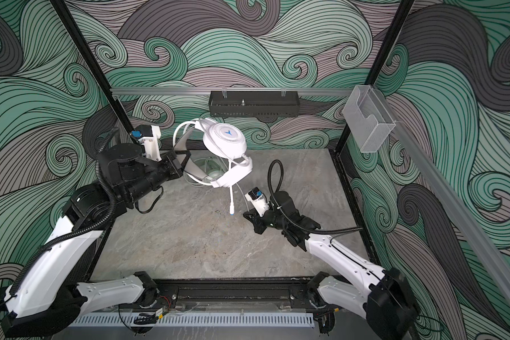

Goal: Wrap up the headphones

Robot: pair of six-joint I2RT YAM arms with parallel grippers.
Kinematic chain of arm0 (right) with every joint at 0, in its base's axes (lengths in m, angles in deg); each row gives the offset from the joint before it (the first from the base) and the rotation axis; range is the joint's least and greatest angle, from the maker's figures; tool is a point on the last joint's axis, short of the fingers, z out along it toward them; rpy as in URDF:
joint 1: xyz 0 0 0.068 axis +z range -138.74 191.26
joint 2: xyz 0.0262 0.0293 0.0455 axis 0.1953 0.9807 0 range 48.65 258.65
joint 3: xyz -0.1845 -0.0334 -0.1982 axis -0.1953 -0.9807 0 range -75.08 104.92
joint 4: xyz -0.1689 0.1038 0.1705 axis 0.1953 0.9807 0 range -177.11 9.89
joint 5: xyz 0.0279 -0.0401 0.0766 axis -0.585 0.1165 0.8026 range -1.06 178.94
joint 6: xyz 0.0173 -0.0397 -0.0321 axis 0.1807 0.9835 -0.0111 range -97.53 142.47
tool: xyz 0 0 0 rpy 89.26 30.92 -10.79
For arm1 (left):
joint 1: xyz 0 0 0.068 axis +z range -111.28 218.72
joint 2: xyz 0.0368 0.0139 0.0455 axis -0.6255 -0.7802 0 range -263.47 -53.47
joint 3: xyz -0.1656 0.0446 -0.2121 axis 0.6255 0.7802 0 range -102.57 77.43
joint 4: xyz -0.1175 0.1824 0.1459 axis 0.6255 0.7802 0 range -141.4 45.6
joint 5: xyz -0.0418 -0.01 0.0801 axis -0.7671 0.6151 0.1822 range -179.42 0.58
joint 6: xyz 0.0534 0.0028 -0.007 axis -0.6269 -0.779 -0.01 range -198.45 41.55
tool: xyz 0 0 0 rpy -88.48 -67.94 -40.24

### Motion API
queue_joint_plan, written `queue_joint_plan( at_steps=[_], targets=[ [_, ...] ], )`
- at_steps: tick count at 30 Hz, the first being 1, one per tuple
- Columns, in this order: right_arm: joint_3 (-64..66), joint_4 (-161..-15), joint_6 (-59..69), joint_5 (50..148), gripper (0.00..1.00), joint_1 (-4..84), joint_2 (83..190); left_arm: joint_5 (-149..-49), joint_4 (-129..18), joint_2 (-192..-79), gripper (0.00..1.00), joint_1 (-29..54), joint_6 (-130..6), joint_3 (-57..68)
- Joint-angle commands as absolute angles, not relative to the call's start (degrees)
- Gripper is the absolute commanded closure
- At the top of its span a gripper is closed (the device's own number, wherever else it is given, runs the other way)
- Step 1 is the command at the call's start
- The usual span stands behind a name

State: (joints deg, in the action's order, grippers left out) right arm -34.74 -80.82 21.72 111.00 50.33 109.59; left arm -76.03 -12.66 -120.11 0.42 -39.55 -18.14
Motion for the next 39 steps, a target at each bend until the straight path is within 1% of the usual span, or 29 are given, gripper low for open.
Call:
queue_joint_plan(
  at_steps=[1, 5, 15, 26, 31, 39],
  targets=[
    [-35.3, -72.4, 24.3, 105.4, 1.00, 53.0, 106.0, -72.1, -18.1, -121.3, 1.00, 1.2, -35.1, -20.1],
    [-34.2, -68.2, 25.5, 102.8, 1.00, 56.7, 102.8, -70.6, -18.3, -122.6, 1.00, 2.0, -35.2, -20.2],
    [-30.5, -60.0, 30.6, 95.3, 1.00, 67.8, 102.0, -66.4, -18.4, -123.5, 1.00, 4.6, -37.3, -18.5],
    [-19.4, -51.9, 35.3, 86.7, 1.00, 78.3, 103.1, -59.5, -19.0, -125.1, 1.00, 4.9, -42.6, -14.6],
    [-14.1, -48.3, 37.2, 83.2, 1.00, 80.9, 103.9, -55.8, -19.6, -125.5, 1.00, 4.8, -47.0, -12.1],
    [-6.4, -43.7, 40.3, 79.5, 1.00, 81.6, 105.2, -52.8, -19.8, -125.2, 1.00, 4.8, -51.0, -8.5]
  ],
)
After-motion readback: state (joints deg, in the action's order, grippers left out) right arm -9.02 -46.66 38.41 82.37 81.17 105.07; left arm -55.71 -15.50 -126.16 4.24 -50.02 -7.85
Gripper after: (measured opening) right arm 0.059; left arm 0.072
